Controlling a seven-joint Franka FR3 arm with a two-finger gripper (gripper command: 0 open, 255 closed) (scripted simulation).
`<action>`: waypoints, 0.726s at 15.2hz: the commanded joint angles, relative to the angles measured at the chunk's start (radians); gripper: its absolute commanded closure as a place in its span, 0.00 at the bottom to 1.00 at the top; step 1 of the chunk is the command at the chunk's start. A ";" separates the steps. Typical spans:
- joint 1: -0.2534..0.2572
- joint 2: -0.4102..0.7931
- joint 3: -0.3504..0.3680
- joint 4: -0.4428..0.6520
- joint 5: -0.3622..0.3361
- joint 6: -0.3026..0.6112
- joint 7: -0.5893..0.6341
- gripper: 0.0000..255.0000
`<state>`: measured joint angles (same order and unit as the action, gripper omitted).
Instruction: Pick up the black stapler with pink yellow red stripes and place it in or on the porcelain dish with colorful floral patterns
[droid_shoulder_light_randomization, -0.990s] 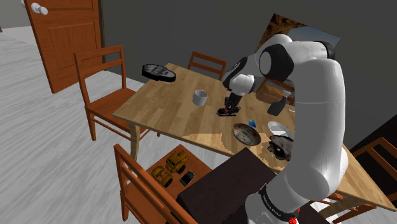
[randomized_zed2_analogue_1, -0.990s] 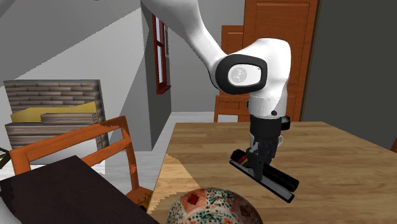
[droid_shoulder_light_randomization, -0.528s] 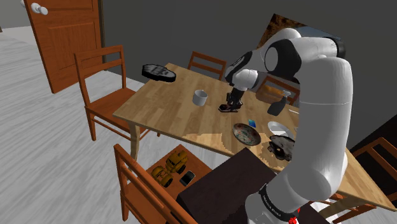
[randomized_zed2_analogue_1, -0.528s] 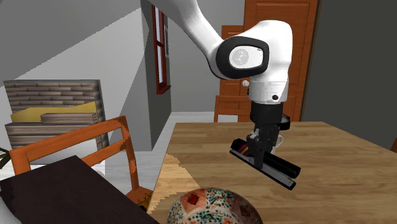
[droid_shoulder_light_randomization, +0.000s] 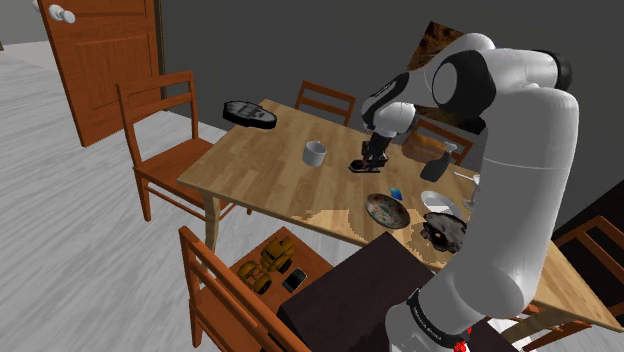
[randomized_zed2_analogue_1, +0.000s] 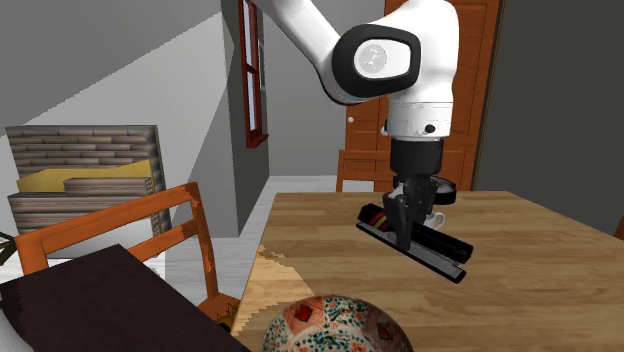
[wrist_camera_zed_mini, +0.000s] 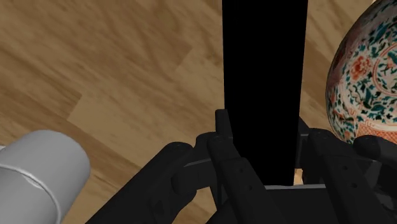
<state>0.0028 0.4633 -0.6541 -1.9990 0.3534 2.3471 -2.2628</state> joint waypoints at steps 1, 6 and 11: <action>0.015 -0.048 -0.020 -0.075 -0.019 0.032 -0.009 1.00; 0.060 -0.201 -0.097 -0.294 -0.105 0.128 -0.016 1.00; 0.093 -0.370 -0.198 -0.490 -0.272 0.208 0.030 1.00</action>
<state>0.0905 0.1235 -0.8342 -2.4563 0.1176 2.5415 -2.2457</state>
